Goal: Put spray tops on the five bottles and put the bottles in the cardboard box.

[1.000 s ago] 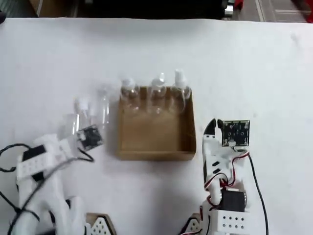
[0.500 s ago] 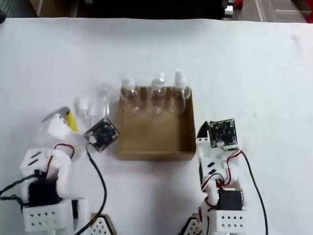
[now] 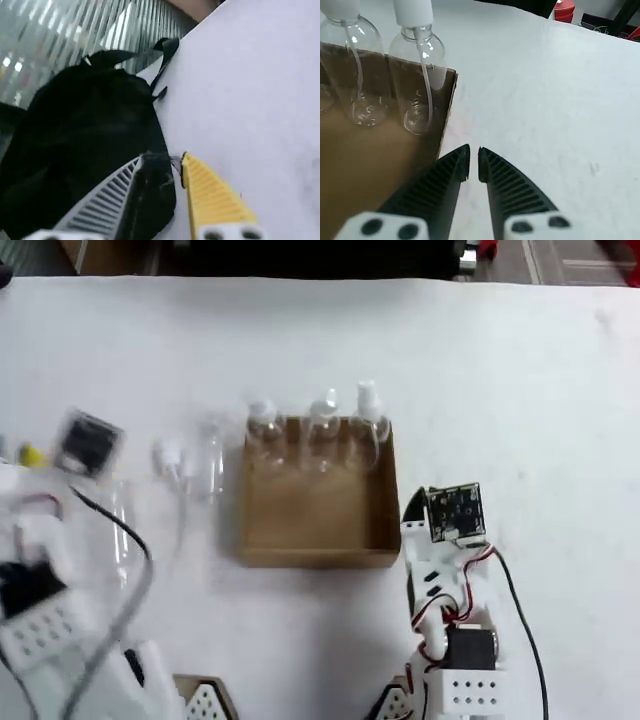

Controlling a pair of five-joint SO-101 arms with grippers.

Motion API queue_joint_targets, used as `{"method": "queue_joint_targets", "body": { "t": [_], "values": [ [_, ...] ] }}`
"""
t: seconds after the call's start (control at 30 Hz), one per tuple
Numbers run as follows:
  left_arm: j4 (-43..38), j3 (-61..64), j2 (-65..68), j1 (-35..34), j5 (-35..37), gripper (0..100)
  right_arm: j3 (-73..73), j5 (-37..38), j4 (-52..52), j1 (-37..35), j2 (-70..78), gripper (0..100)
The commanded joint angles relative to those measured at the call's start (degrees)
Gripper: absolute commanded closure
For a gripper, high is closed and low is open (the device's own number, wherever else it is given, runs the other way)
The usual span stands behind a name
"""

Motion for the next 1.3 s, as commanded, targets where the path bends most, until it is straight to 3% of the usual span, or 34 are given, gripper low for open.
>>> {"method": "queue_joint_targets", "body": {
  "t": [0.0,0.1,0.2,0.33,0.67,0.9,1.1,1.27],
  "values": [
    [22.59,-28.04,21.14,-2.51,0.70,88,-0.44,0.62,-1.27,-0.66,-0.57,98.1],
    [37.98,-43.16,35.56,-1.10,-1.67,88,-0.44,0.62,-1.27,-0.66,-0.57,98.1],
    [42.46,-51.69,47.16,0.92,0.09,88,-0.44,0.62,-1.27,-0.66,-0.57,98.1],
    [41.14,-55.74,56.31,5.14,7.47,88,-0.35,0.62,-1.27,-0.66,-0.57,98.1],
    [28.48,-55.56,65.80,12.18,14.95,88,-0.18,2.46,-1.27,-0.66,-0.57,98.1],
    [22.33,-55.65,75.56,12.18,14.77,88,2.02,3.78,-3.91,-2.42,-0.66,98.1],
    [22.77,-55.56,77.32,12.00,13.80,88,2.02,3.78,-3.82,-2.59,-0.66,98.1],
    [32.88,-55.65,77.32,11.21,0.09,90,2.11,3.87,-4.00,-2.51,-0.66,98.1]
  ]
}}
